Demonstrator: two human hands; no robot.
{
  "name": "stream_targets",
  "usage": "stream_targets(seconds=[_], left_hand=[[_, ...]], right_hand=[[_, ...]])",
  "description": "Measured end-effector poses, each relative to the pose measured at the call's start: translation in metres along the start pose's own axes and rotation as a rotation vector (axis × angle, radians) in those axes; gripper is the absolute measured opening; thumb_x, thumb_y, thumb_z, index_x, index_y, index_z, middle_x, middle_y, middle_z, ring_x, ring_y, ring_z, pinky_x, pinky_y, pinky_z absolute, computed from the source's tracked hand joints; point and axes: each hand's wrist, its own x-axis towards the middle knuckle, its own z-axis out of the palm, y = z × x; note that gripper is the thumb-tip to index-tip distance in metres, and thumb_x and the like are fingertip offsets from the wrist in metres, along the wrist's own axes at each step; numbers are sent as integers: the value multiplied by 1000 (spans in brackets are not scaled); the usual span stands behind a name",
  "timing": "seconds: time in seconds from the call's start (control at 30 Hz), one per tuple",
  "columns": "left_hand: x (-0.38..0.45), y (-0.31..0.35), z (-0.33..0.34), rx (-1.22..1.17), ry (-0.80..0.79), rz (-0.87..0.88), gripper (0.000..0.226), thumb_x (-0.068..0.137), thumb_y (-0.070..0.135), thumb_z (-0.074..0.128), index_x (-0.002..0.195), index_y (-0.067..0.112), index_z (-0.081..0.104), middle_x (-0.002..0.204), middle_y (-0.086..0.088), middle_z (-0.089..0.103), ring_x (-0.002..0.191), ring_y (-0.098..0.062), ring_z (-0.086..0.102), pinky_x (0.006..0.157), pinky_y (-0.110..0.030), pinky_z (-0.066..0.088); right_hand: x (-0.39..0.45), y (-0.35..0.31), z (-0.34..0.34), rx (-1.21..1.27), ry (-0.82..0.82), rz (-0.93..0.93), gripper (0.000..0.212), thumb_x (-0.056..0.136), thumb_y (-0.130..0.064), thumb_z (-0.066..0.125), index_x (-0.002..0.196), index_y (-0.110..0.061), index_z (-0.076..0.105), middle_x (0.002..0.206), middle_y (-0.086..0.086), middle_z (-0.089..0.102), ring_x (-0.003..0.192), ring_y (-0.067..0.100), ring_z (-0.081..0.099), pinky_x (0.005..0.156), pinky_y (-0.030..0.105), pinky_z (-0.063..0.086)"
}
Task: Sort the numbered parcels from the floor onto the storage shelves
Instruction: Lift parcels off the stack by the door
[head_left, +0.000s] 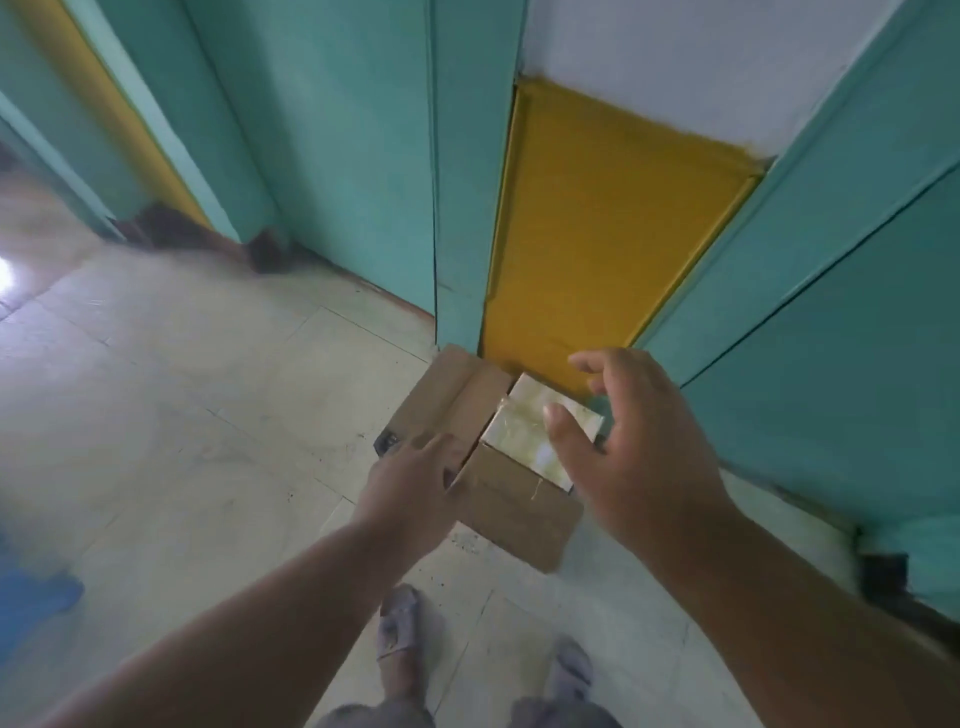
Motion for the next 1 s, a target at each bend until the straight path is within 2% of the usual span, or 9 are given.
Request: stream_targets(seconds=[0.13, 0.3, 0.43, 0.5, 0.6, 0.7, 0.73, 0.8, 1.0], left_hand=[[37, -28, 20, -24, -92, 34, 25, 93, 37, 59, 115, 26, 62, 105, 5, 64, 93, -18, 59, 77, -36, 53], [62, -76, 83, -12, -174, 10, 25, 93, 37, 61, 116, 26, 62, 107, 9, 63, 96, -15, 60, 72, -31, 48], [80, -114, 154, -17, -251, -45, 32, 92, 37, 63, 120, 22, 60, 109, 7, 62, 95, -16, 58, 73, -31, 48], [91, -129, 191, -32, -278, -89, 34, 91, 38, 63, 121, 22, 57, 111, 5, 61, 98, -18, 58, 76, -34, 50], [109, -151, 240, -66, -239, -215, 46, 89, 36, 66, 128, 18, 50, 120, 0, 56, 102, -18, 54, 80, -33, 47], [125, -170, 278, -256, -277, -419, 59, 91, 38, 67, 140, 17, 43, 128, 2, 52, 94, -16, 50, 69, -25, 44], [128, -177, 288, -321, -314, -473, 54, 92, 39, 65, 139, 20, 46, 124, 6, 55, 88, -17, 54, 64, -27, 46], [135, -187, 305, -381, -374, -502, 41, 92, 41, 64, 128, 24, 56, 107, 5, 66, 87, -20, 63, 70, -35, 54], [133, -181, 303, -475, -305, -489, 47, 80, 46, 72, 118, 26, 54, 100, 4, 68, 88, -18, 65, 71, -36, 55]], right_hand=[[7, 14, 38, -11, 32, 105, 42, 88, -41, 57, 120, -16, 57, 105, 0, 62, 94, 12, 57, 66, 16, 44], [-23, 69, 110, -13, -15, 305, 37, 89, -34, 64, 120, -14, 60, 110, 1, 64, 95, 3, 51, 64, -1, 33], [-64, 123, 185, -38, -104, 463, 36, 89, -32, 66, 121, -15, 59, 111, -6, 57, 95, 4, 49, 61, 1, 28], [-84, 154, 222, -74, -148, 536, 38, 90, -32, 66, 121, -13, 60, 117, -3, 56, 102, 11, 53, 68, 5, 31], [-110, 203, 277, -136, -236, 671, 42, 91, -35, 64, 125, -12, 58, 138, 9, 49, 128, 23, 48, 92, 22, 36], [-125, 243, 321, -120, -351, 825, 61, 92, -39, 63, 143, -15, 40, 150, 13, 39, 134, 31, 44, 101, 36, 40], [-127, 253, 334, -90, -409, 879, 71, 93, -41, 62, 151, -18, 28, 154, 14, 34, 135, 33, 44, 101, 39, 41], [-128, 268, 351, -24, -499, 973, 80, 95, -43, 58, 156, -24, 9, 156, 15, 33, 134, 35, 45, 100, 41, 42], [-130, 263, 346, -24, -283, 978, 72, 89, -49, 64, 148, -26, 30, 139, 10, 49, 120, 29, 53, 89, 38, 46]])
